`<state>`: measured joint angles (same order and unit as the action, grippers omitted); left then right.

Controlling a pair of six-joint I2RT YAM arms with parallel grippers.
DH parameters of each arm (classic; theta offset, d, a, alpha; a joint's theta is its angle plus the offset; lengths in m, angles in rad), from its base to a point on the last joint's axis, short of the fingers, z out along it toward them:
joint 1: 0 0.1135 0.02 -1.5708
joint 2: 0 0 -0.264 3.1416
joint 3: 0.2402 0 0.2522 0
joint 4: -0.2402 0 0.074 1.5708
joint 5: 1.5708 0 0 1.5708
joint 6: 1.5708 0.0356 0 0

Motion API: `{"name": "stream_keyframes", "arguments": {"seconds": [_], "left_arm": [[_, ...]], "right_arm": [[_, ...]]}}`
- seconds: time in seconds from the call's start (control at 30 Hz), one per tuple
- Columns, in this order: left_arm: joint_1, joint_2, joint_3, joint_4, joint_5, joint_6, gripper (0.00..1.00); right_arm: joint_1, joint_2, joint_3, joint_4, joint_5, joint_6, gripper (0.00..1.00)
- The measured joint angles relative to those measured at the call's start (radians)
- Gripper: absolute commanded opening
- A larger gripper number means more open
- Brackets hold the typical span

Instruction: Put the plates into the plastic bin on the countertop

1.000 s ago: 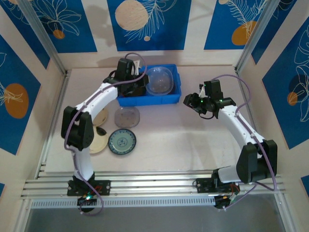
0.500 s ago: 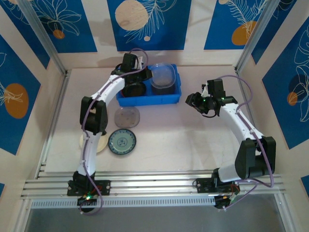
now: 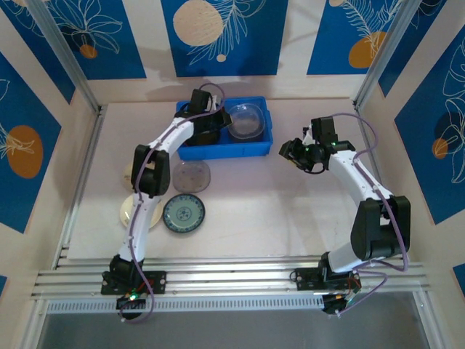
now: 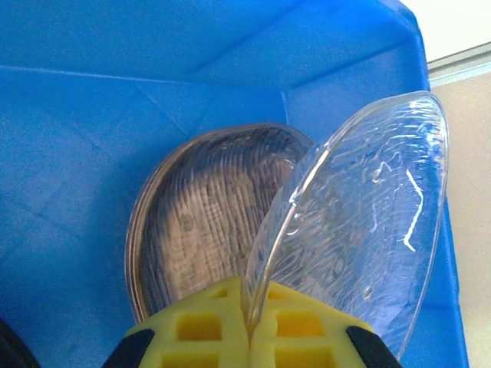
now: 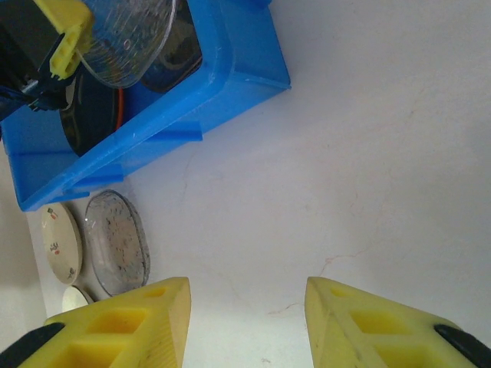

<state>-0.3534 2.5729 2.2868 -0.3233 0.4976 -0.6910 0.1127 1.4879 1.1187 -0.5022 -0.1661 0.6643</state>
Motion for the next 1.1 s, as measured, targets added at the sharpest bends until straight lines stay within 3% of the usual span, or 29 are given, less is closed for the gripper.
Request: {"name": "stream_keyframes", "arguments": {"seconds": [0.17, 0.43, 0.63, 1.1], "left_arm": [[0.0, 0.032, 0.037, -0.011, -0.001, -0.008, 0.0], [0.0, 0.042, 0.072, -0.032, -0.013, -0.013, 0.33], [0.0, 0.082, 0.169, -0.064, -0.024, -0.007, 0.39], [-0.001, 0.082, 0.177, -0.164, -0.104, 0.039, 0.54]], "right_arm": [[0.0, 0.006, 0.0, 0.0, -0.003, 0.0, 0.44], [0.0, 0.029, 0.008, 0.001, -0.004, 0.0, 0.44], [0.001, 0.029, 0.009, 0.0, -0.007, 0.0, 0.44], [0.003, 0.029, 0.009, 0.014, -0.011, 0.0, 0.44]]}}
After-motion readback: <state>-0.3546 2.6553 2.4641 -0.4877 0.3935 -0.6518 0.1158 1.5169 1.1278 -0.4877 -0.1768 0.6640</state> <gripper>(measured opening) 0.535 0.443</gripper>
